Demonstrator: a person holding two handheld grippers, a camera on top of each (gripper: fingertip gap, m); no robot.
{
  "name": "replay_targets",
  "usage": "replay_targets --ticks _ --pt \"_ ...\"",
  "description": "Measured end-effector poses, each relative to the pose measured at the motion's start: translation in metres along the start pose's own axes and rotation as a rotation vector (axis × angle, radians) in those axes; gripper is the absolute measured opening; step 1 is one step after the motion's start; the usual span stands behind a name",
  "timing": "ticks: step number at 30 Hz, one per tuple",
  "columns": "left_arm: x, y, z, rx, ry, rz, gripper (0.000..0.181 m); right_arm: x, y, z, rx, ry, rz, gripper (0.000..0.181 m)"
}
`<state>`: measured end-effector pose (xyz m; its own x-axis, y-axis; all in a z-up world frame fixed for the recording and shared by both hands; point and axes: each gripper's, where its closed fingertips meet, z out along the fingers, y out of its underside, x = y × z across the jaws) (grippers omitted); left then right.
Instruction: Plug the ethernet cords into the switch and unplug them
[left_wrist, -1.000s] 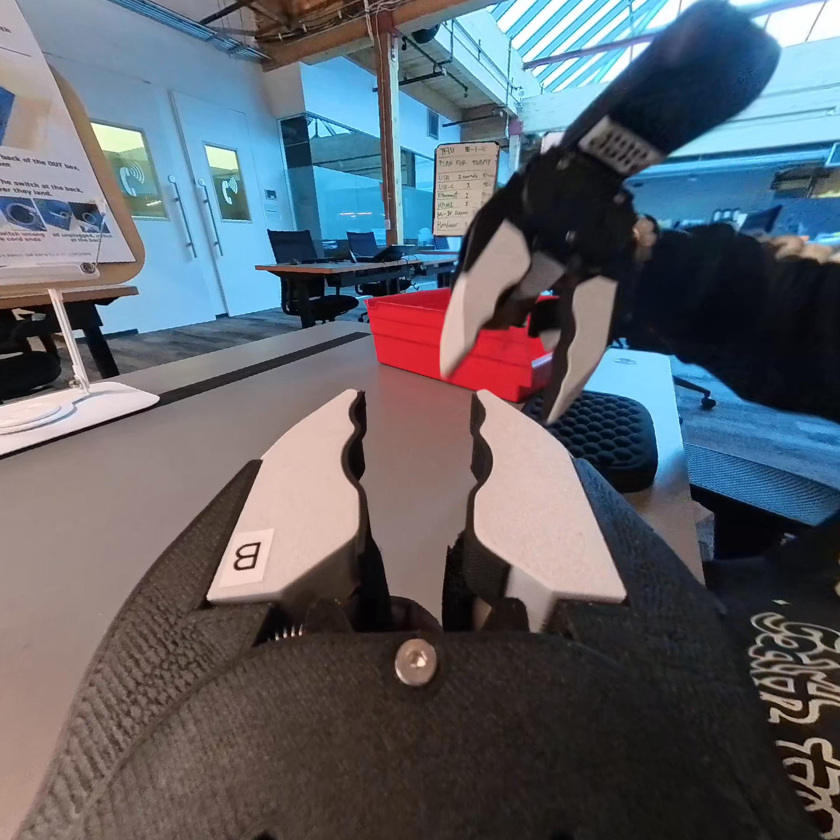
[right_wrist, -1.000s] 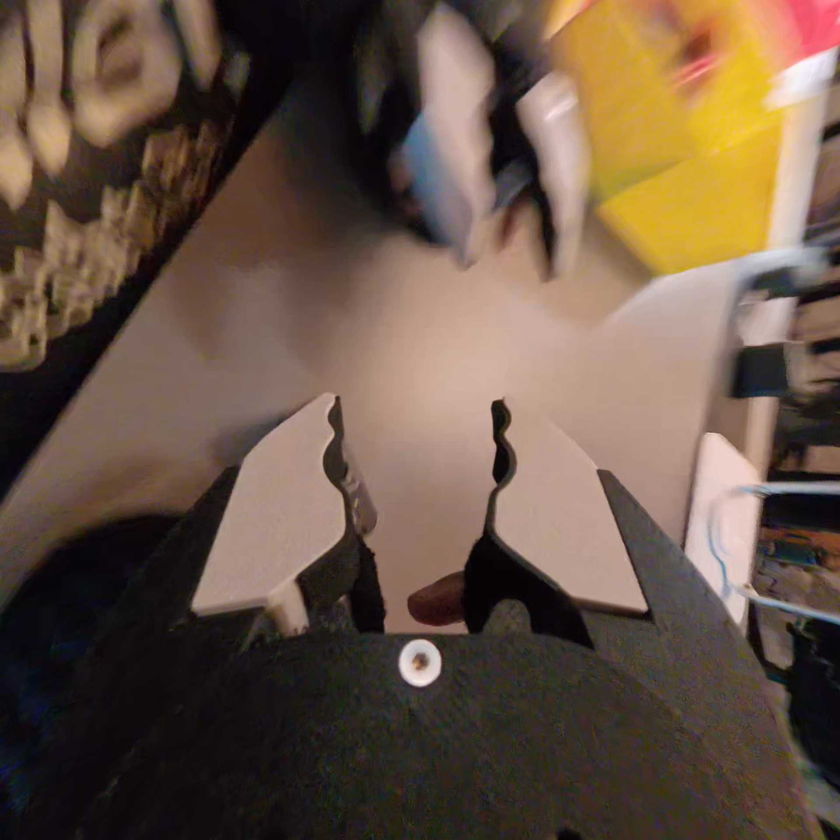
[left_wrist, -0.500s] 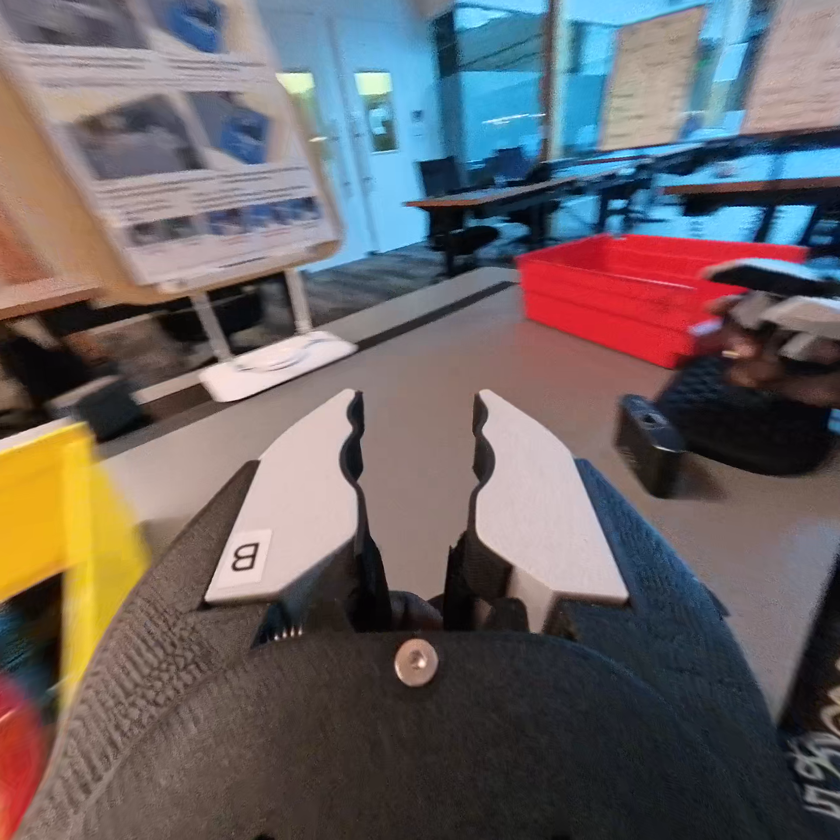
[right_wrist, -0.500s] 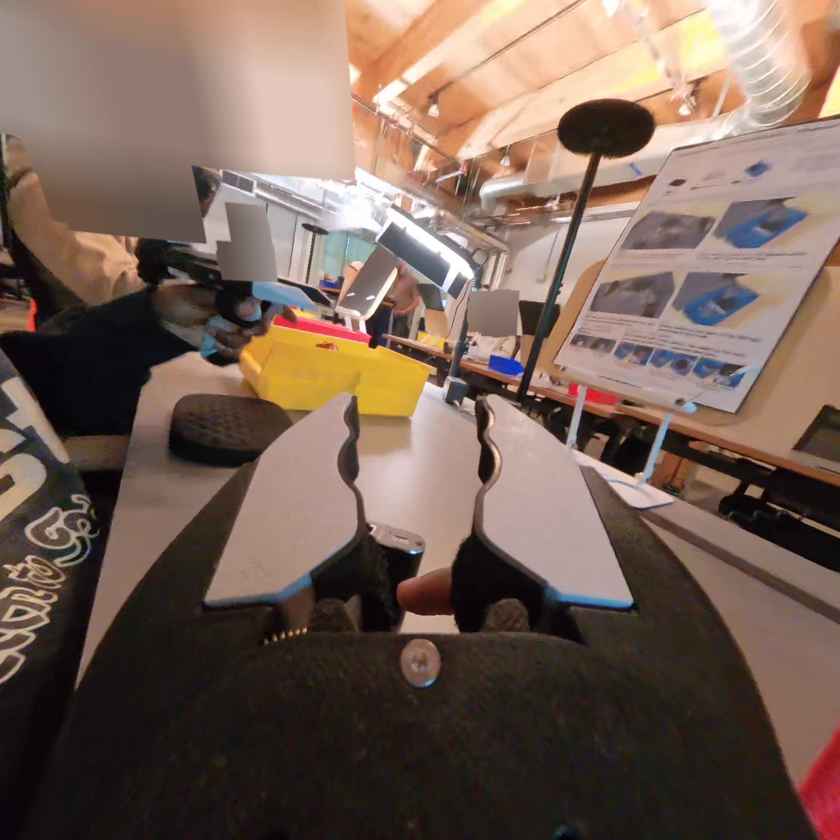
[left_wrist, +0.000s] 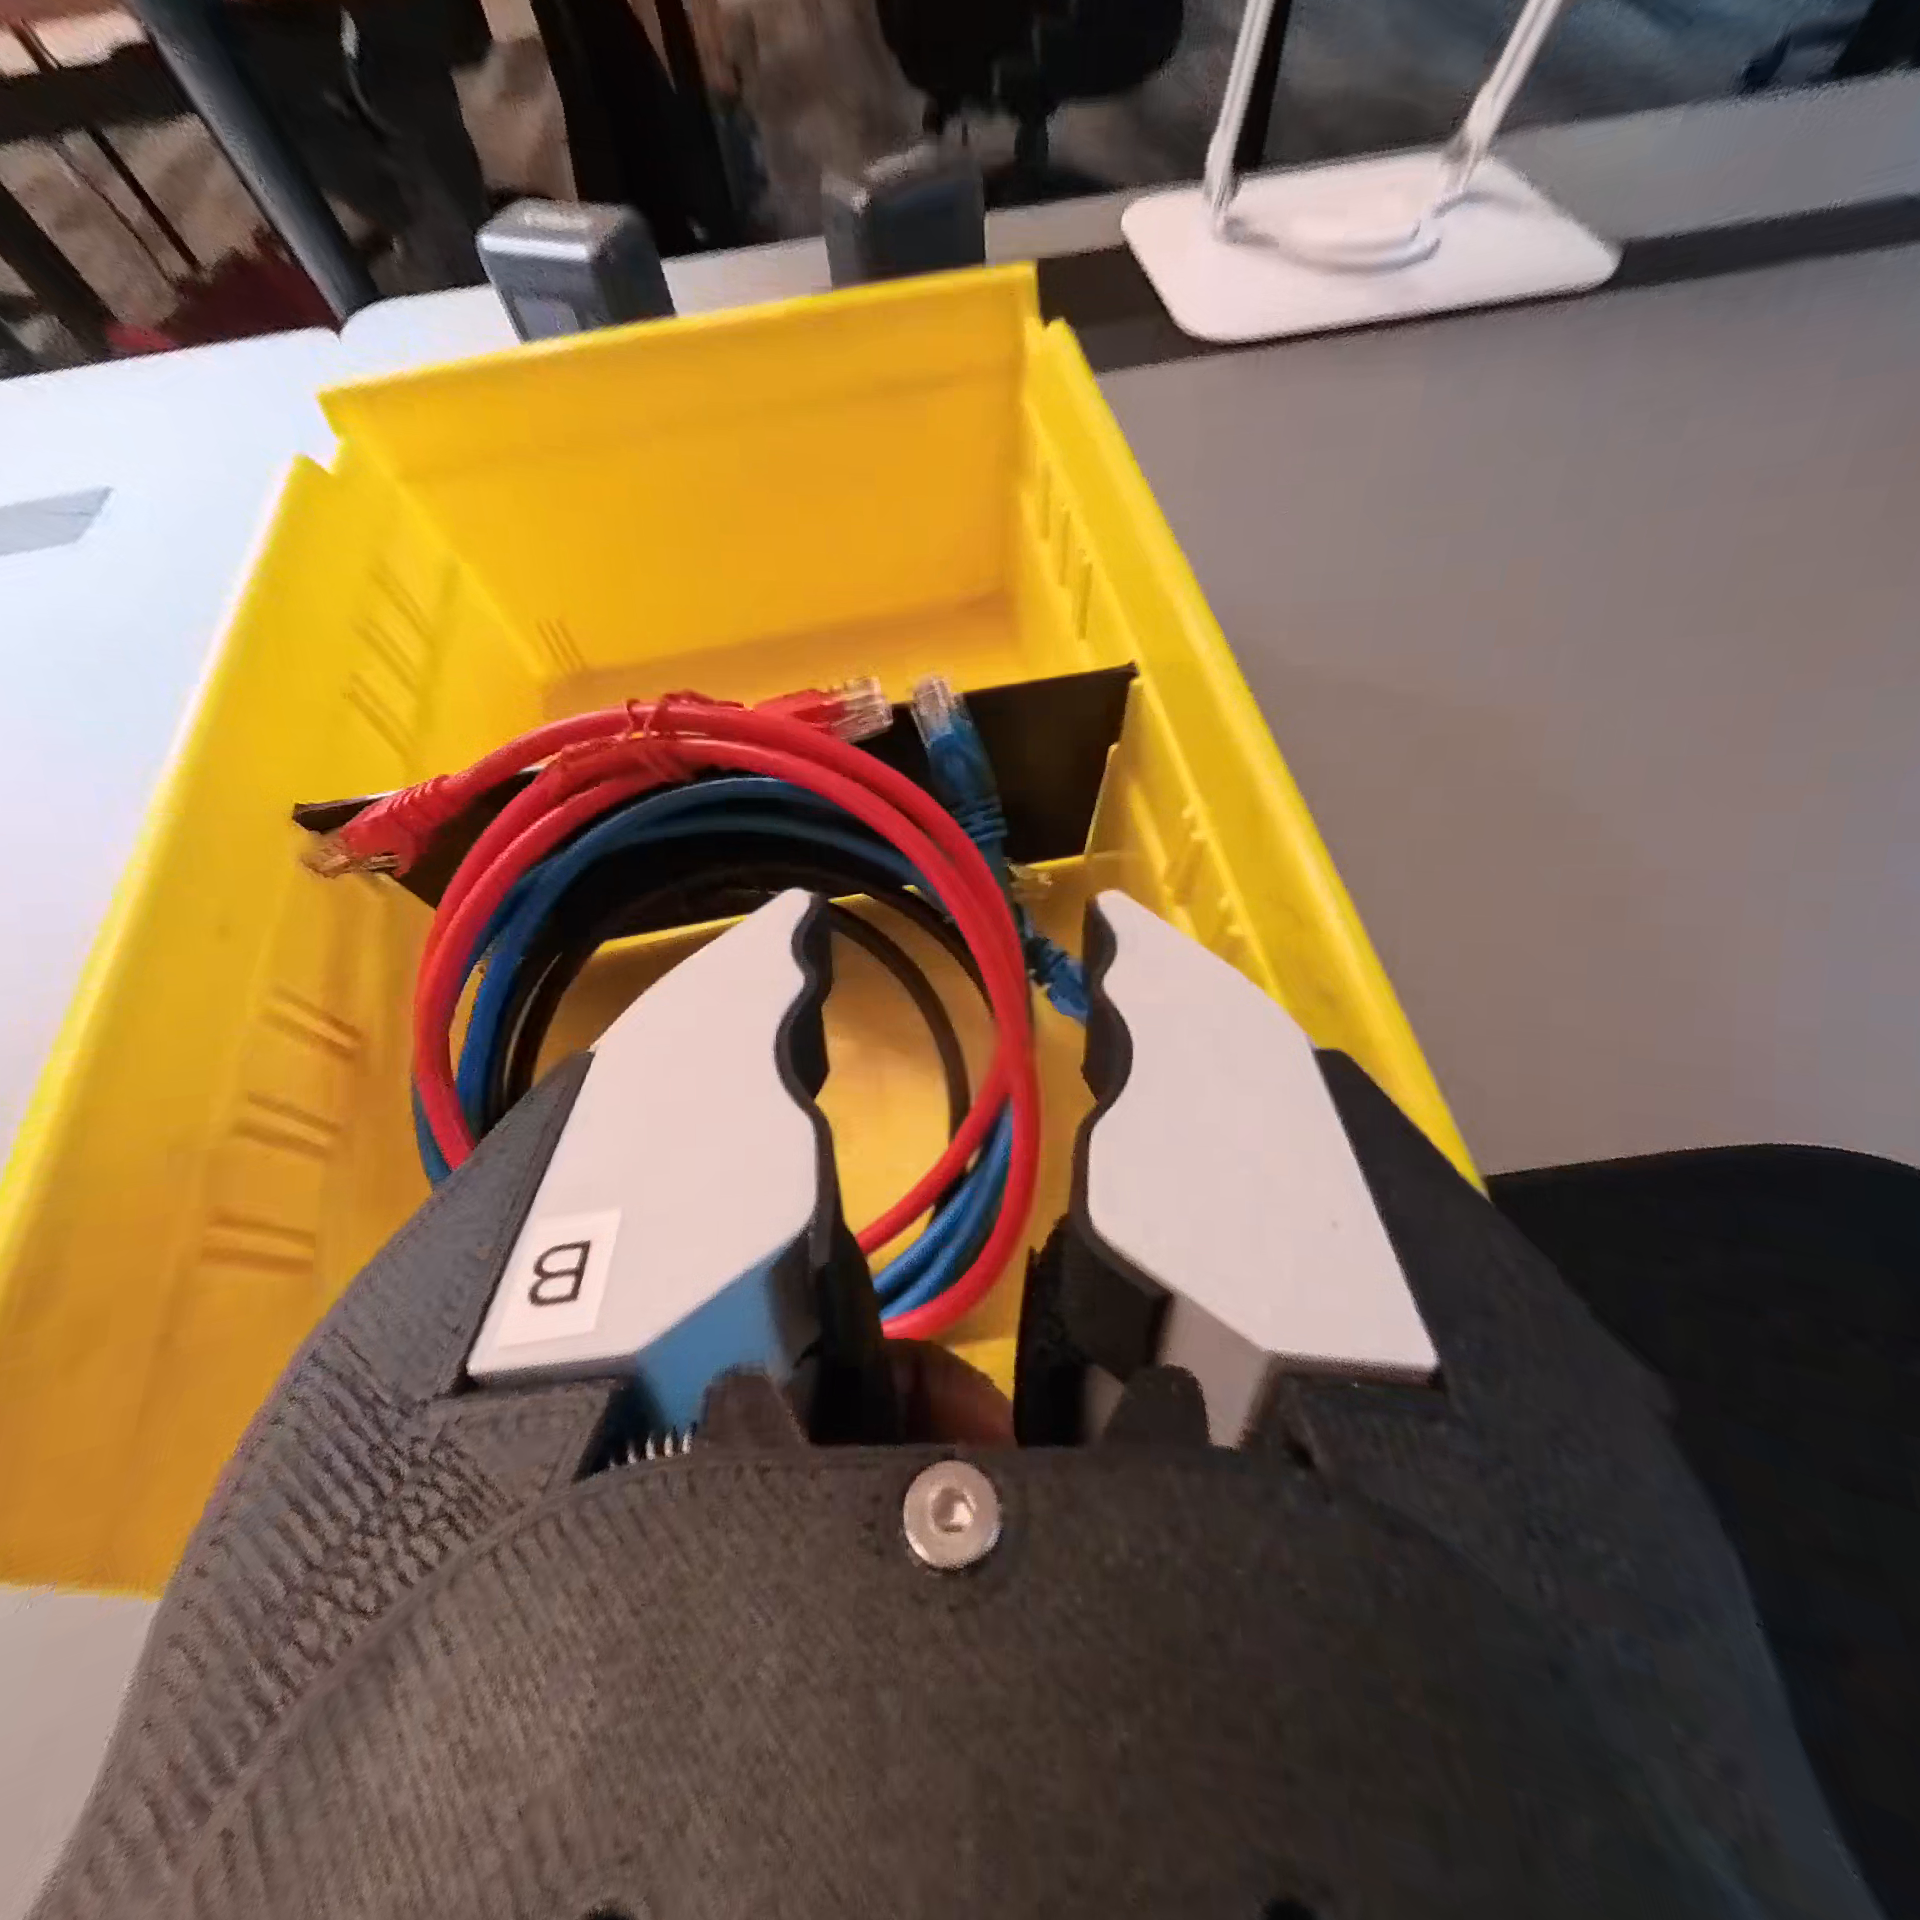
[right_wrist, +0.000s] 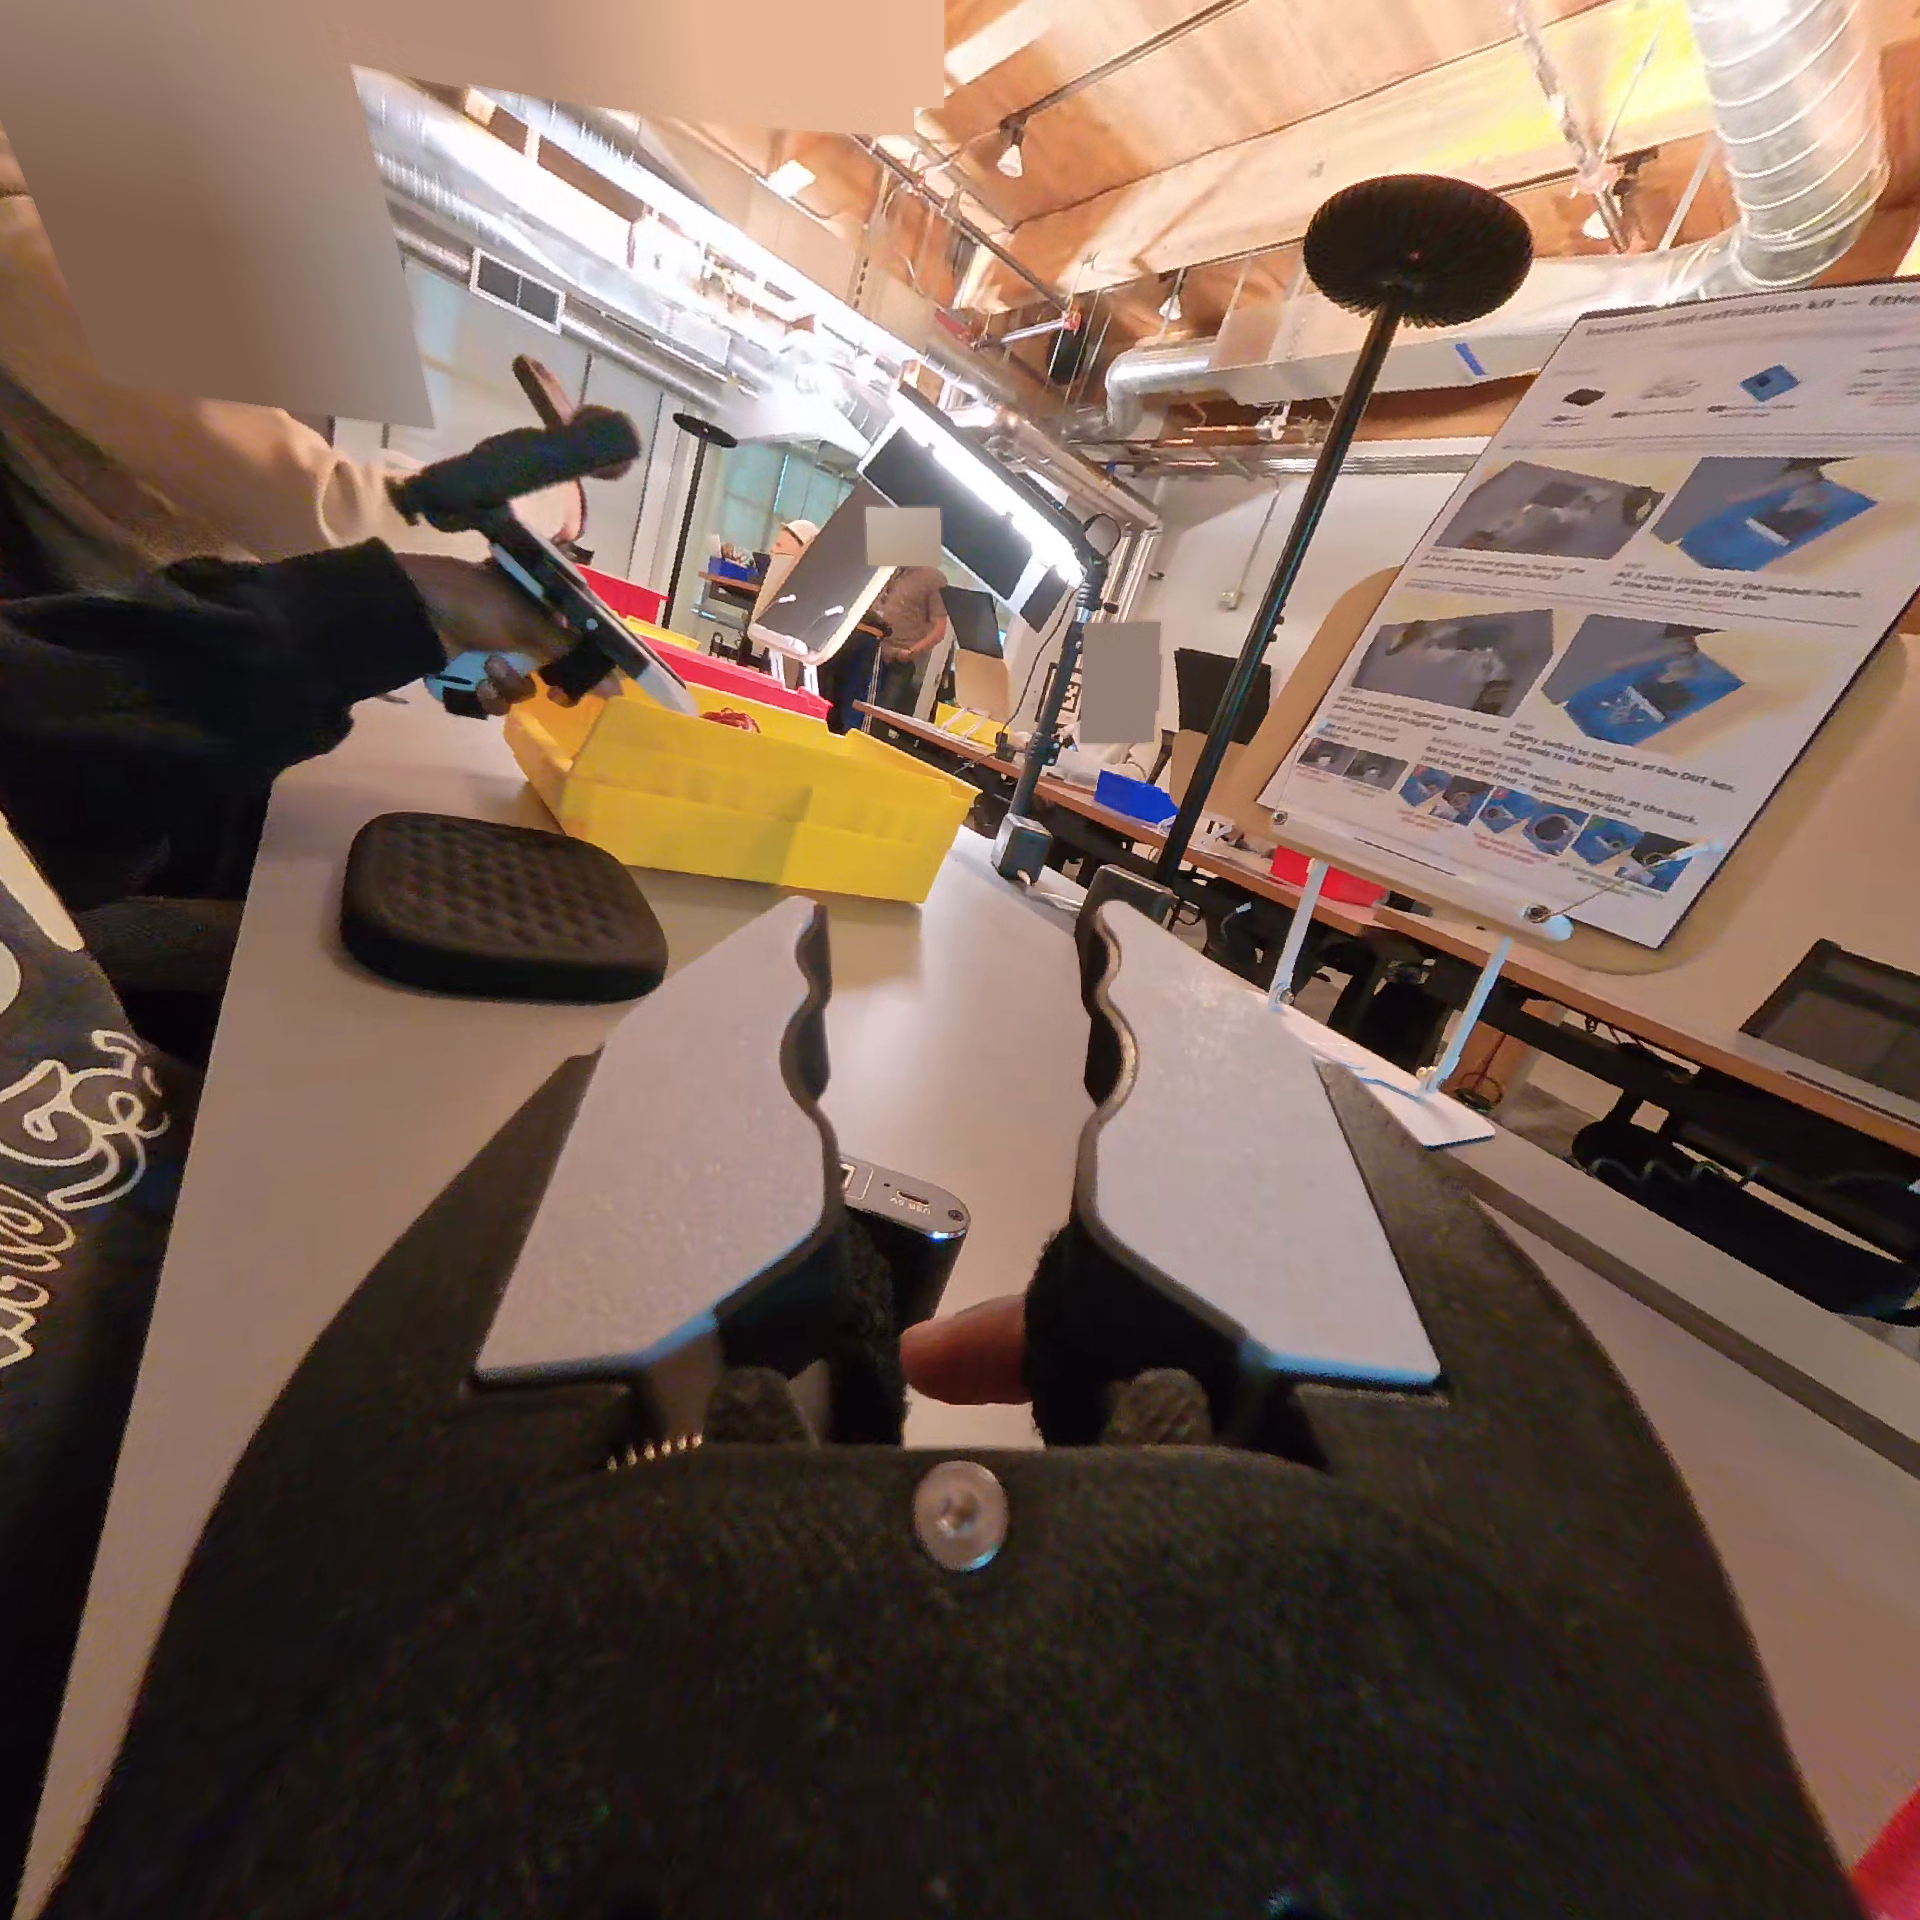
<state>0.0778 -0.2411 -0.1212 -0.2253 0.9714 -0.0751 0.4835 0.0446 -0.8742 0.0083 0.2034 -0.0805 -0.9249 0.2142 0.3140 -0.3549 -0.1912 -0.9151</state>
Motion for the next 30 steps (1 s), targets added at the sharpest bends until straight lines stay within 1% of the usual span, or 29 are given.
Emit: replay_targets --ticks 4,6,8,9,10,12,14,17,19,21,24,27,28,30 --pt "-0.001 0.011 0.021 -0.144 0.036 0.036 0.046 0.000 0.001 0.000 -0.004 0.000 -0.003 0.045" --pt "-0.003 0.011 0.029 -0.149 0.034 0.019 0.044 0.000 0.001 0.000 -0.004 0.000 -0.003 0.045" --pt "-0.003 0.014 0.034 -0.153 0.037 0.008 0.029 0.000 0.000 0.000 -0.003 0.001 -0.007 0.045" --pt "0.001 0.014 0.035 -0.139 0.061 0.002 0.021 -0.001 0.001 0.000 -0.004 0.001 -0.010 0.045" --pt "0.003 0.014 0.034 -0.124 0.071 -0.009 0.016 -0.001 0.001 0.001 -0.006 -0.001 -0.014 0.045" --pt "0.002 0.009 0.029 -0.078 0.050 -0.005 0.014 -0.002 0.002 0.001 -0.014 -0.005 -0.022 0.045" --pt "-0.001 -0.001 0.018 -0.011 0.013 0.007 0.013 -0.004 0.003 0.002 -0.019 -0.009 -0.033 0.044" --pt "-0.009 -0.028 -0.011 0.162 -0.075 0.059 0.011 -0.006 0.004 0.002 -0.028 -0.013 -0.054 0.044" --pt "-0.003 -0.053 -0.037 0.332 -0.115 0.169 0.007 -0.007 0.005 0.003 -0.035 -0.016 -0.066 0.044" --pt "0.014 -0.074 -0.062 0.498 -0.132 0.263 0.006 -0.008 0.005 0.003 -0.038 -0.017 -0.073 0.043" --pt "0.059 -0.092 -0.088 0.691 -0.106 0.426 0.006 -0.008 0.005 0.003 -0.037 -0.013 -0.077 0.043" --pt "0.104 -0.091 -0.093 0.772 -0.131 0.594 0.006 -0.010 0.006 0.004 -0.041 -0.013 -0.091 0.042" --pt "0.119 -0.088 -0.091 0.784 -0.141 0.656 0.005 -0.010 0.006 0.004 -0.044 -0.014 -0.099 0.042" --pt "0.151 -0.078 -0.080 0.777 -0.114 0.763 0.005 -0.012 0.008 0.005 -0.055 -0.018 -0.117 0.042"
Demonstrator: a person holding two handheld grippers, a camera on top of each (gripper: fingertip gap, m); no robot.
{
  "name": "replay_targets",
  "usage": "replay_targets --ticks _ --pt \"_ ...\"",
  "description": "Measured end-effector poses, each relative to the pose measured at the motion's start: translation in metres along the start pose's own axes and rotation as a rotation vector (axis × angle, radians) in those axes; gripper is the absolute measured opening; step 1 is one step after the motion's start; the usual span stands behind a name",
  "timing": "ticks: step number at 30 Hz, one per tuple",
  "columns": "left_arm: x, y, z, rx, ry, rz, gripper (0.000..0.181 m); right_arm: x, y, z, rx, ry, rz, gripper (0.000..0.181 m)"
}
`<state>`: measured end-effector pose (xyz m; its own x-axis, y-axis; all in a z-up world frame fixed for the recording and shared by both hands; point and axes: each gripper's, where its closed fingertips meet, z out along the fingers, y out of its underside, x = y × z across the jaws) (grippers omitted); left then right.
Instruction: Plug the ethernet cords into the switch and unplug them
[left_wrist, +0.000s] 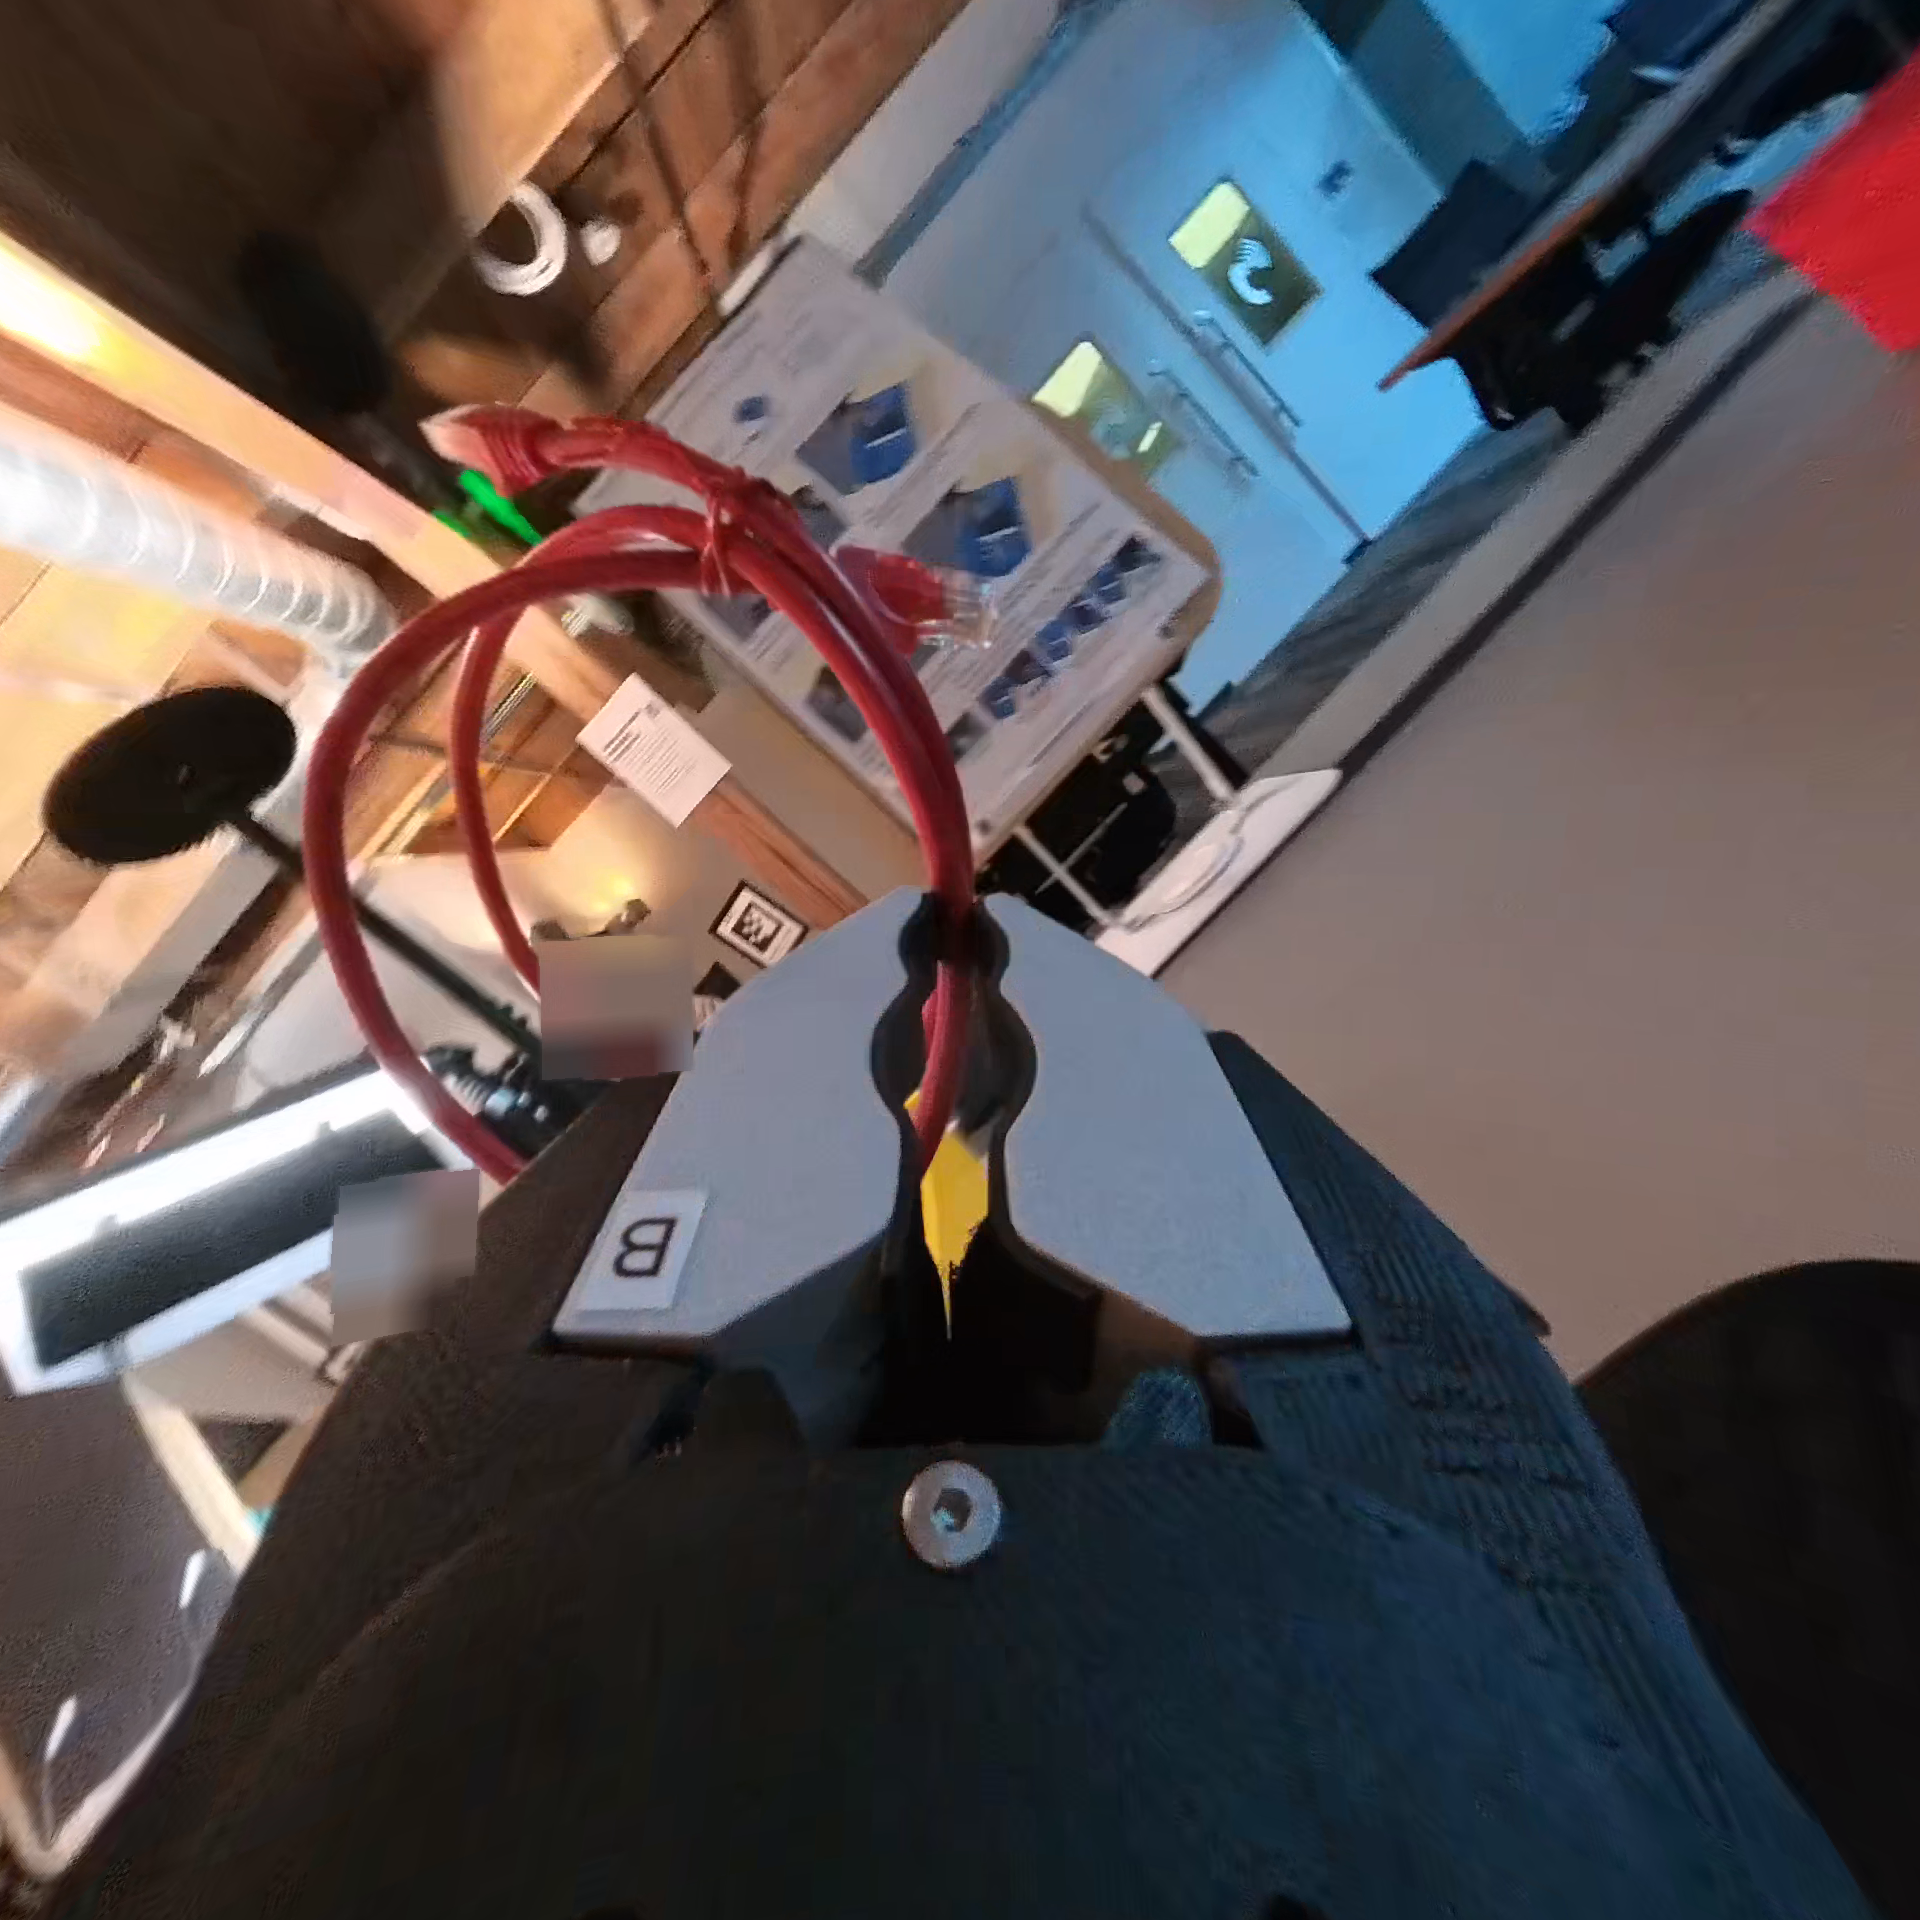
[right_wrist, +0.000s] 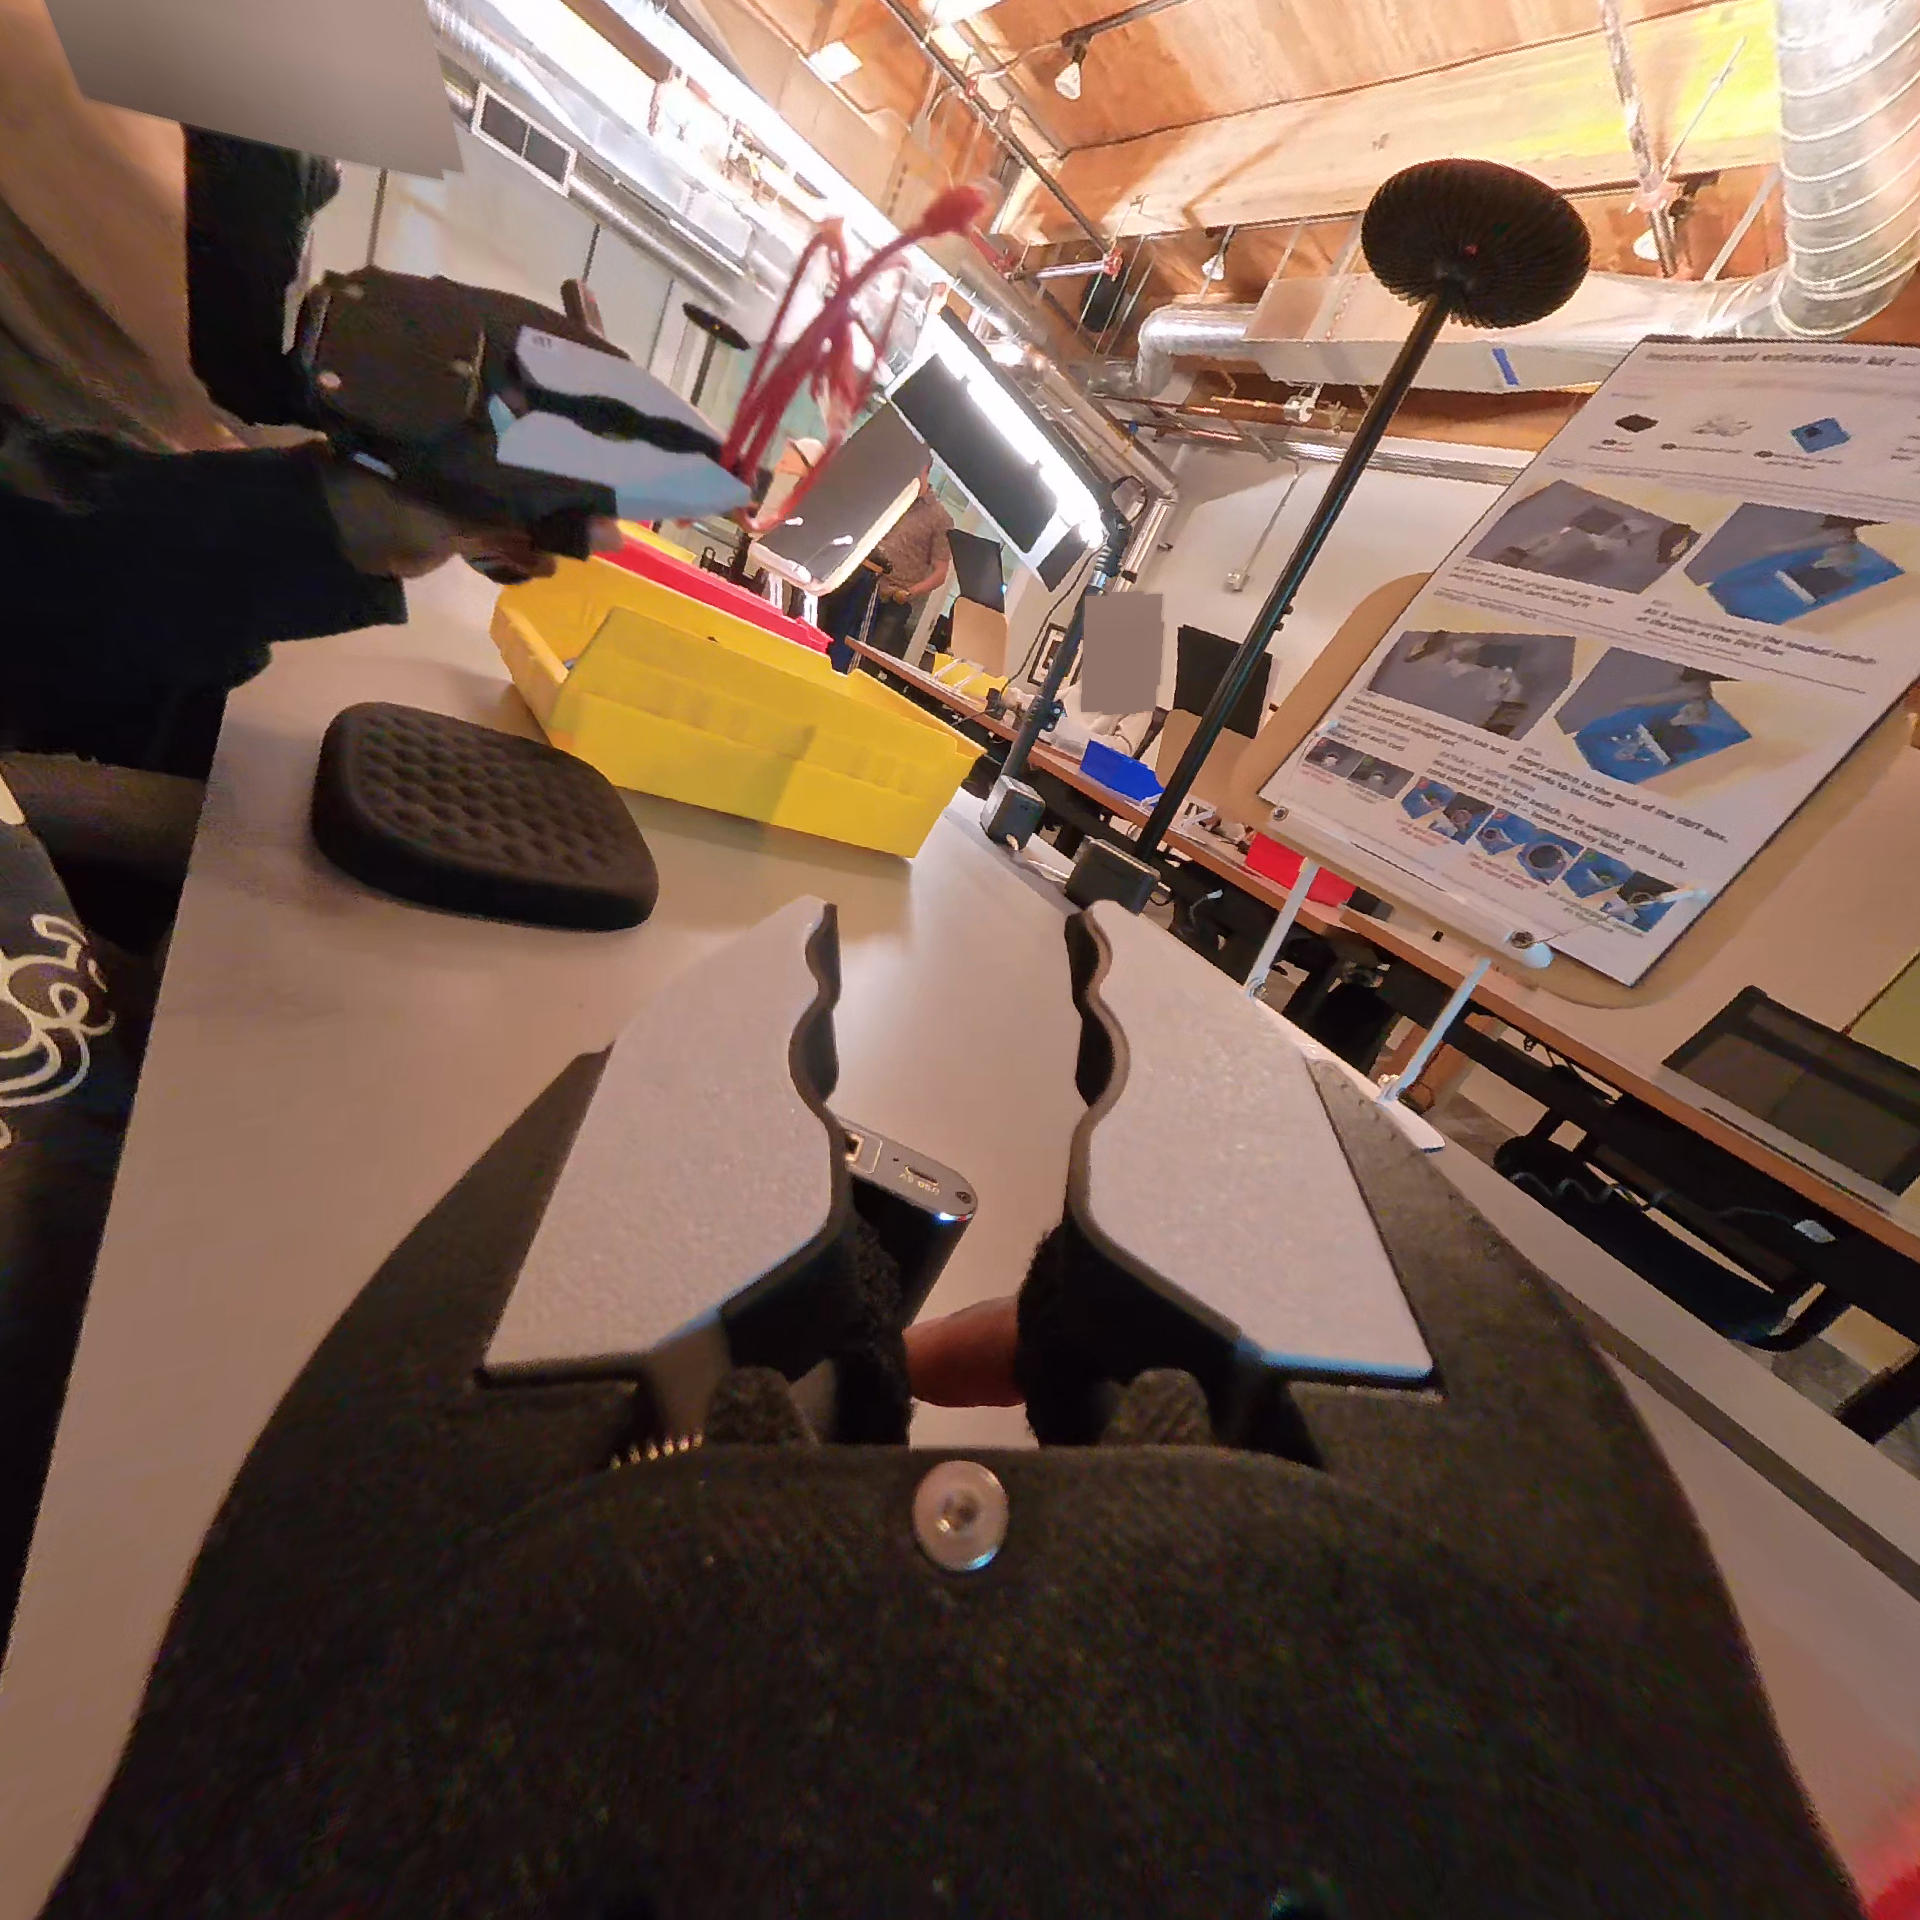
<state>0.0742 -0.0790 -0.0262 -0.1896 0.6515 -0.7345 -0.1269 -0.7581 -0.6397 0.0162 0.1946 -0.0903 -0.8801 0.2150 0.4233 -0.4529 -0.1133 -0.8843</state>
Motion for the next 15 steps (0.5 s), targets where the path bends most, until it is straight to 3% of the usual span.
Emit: replay_targets --ticks 7,12,15 --pt "0.113 -0.029 0.003 0.143 0.379 0.150 0.005 -0.002 -0.001 0.005 -0.031 0.000 -0.103 0.043" --pt "0.138 -0.055 -0.025 0.292 0.641 0.077 0.005 0.004 -0.014 0.017 -0.089 0.010 -0.364 0.051" --pt "0.139 -0.066 -0.038 0.361 0.726 -0.023 0.005 0.008 -0.026 0.026 -0.075 0.012 -0.506 0.051"
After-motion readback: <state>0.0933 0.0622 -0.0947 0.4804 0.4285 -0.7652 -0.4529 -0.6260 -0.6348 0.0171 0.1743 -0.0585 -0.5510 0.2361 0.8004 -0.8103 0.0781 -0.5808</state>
